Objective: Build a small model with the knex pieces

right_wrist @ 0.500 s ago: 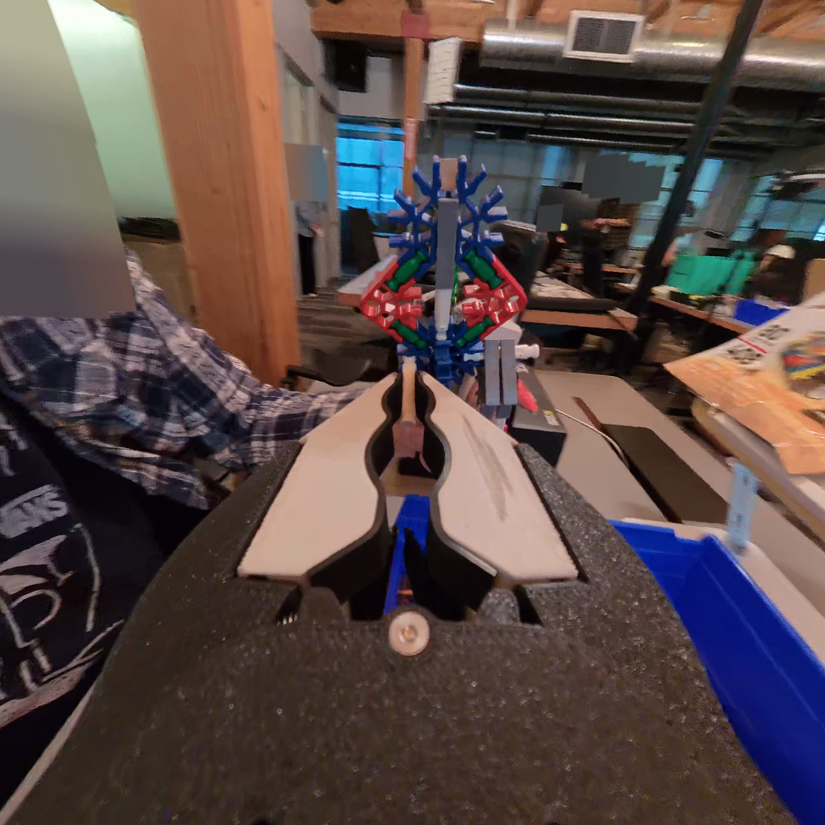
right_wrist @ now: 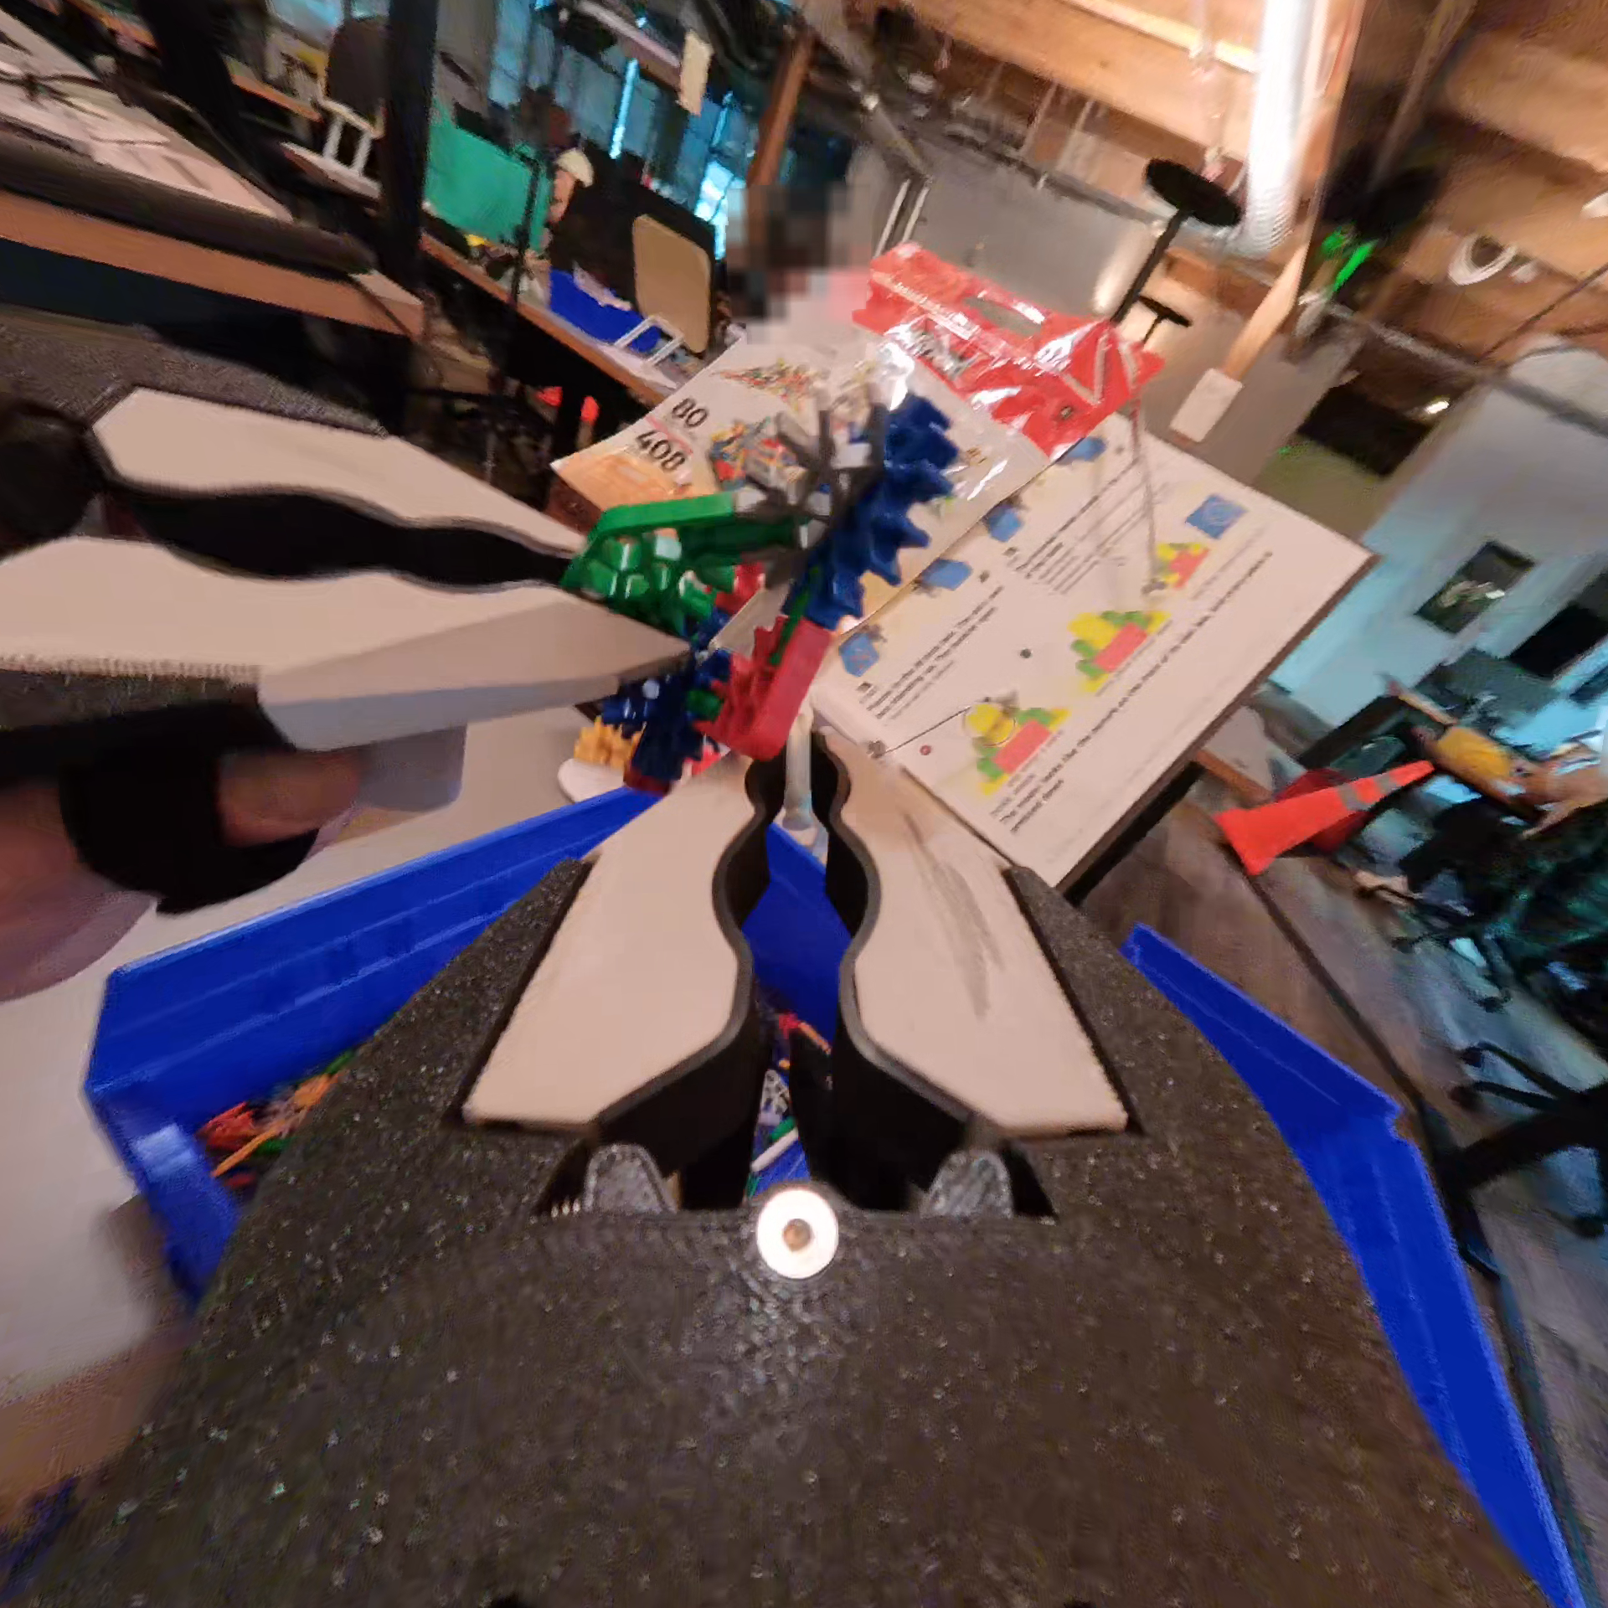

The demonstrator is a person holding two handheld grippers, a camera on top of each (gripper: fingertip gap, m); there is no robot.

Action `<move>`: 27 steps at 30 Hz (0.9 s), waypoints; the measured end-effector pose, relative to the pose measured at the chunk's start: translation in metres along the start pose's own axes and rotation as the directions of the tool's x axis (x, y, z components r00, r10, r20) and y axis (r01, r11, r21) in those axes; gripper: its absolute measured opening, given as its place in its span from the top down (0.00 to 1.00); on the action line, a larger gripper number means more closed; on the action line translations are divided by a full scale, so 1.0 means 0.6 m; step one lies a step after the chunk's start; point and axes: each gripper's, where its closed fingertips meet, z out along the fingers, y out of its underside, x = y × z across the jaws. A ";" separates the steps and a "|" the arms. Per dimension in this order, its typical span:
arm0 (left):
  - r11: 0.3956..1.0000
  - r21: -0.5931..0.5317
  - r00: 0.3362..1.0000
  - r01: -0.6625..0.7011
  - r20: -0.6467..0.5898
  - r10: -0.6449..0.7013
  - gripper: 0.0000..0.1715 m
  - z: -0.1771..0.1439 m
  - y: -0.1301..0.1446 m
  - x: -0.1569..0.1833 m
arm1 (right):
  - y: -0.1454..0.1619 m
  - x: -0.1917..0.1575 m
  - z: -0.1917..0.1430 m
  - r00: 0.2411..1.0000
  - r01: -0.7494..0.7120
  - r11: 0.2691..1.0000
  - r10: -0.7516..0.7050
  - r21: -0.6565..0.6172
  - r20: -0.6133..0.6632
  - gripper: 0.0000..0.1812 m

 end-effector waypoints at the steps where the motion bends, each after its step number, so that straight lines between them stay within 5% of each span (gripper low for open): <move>1: 1.000 -0.009 0.999 0.026 -0.020 -0.026 0.99 0.001 0.001 -0.002 | 0.002 -0.004 -0.001 1.000 -0.007 1.000 0.007 -0.006 0.025 0.98; 6: 0.968 -0.020 0.965 0.250 -0.074 -0.251 0.99 -0.007 0.014 -0.057 | 0.018 -0.019 -0.004 0.965 -0.169 0.985 0.169 -0.018 0.200 0.98; 10: 0.893 -0.021 0.870 0.450 -0.213 -0.444 0.99 -0.014 0.011 -0.069 | 0.078 -0.053 0.013 0.902 -0.205 0.959 0.262 -0.194 0.343 0.97; 13: 0.852 -0.032 0.820 0.522 -0.256 -0.512 0.98 -0.017 0.017 -0.077 | 0.151 -0.087 0.025 0.874 -0.127 0.908 0.293 -0.398 0.389 0.67; 16: 0.833 -0.064 0.789 0.550 -0.288 -0.543 0.98 -0.017 0.025 -0.079 | 0.179 -0.094 0.034 0.885 -0.074 0.895 0.262 -0.440 0.385 0.69; 18: 0.820 -0.061 0.771 0.569 -0.307 -0.558 0.98 -0.020 0.023 -0.080 | 0.172 -0.091 0.033 0.881 -0.076 0.908 0.254 -0.411 0.399 1.00; 19: 0.808 -0.062 0.751 0.586 -0.332 -0.570 0.98 -0.021 0.020 -0.079 | 0.164 -0.087 0.031 0.880 -0.087 0.917 0.254 -0.390 0.401 1.00; 23: 0.707 -0.106 0.552 0.699 -0.550 -0.627 0.98 -0.040 -0.009 -0.053 | 0.102 -0.057 0.020 0.882 -0.180 0.955 0.263 -0.237 0.390 0.79; 27: 0.621 -0.056 0.421 0.782 -0.686 -0.593 0.98 -0.070 -0.048 -0.060 | 0.049 -0.074 -0.016 0.762 -0.290 0.946 0.321 -0.147 0.562 0.68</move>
